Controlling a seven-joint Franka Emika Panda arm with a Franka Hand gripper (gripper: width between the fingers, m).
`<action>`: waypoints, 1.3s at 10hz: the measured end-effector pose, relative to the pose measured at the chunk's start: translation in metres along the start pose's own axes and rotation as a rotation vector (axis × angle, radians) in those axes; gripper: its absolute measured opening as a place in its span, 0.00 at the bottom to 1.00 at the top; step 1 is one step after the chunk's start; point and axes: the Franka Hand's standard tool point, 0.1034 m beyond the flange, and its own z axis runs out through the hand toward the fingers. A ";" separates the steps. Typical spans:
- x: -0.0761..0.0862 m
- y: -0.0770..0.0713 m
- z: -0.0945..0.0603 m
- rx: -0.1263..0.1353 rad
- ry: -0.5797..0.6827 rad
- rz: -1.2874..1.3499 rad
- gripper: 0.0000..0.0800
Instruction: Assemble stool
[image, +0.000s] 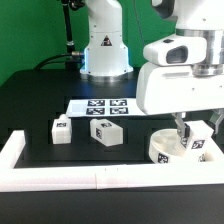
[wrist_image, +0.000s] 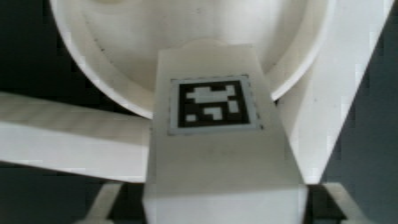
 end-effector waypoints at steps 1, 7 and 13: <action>0.000 0.004 0.000 -0.004 0.000 0.085 0.43; 0.002 0.022 0.001 -0.015 0.028 0.383 0.44; 0.008 0.014 -0.038 -0.004 0.053 0.347 0.81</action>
Offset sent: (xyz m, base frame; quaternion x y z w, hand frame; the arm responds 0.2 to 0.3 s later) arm 0.0019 0.0038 -0.0036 0.0195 0.0045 0.2659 0.9638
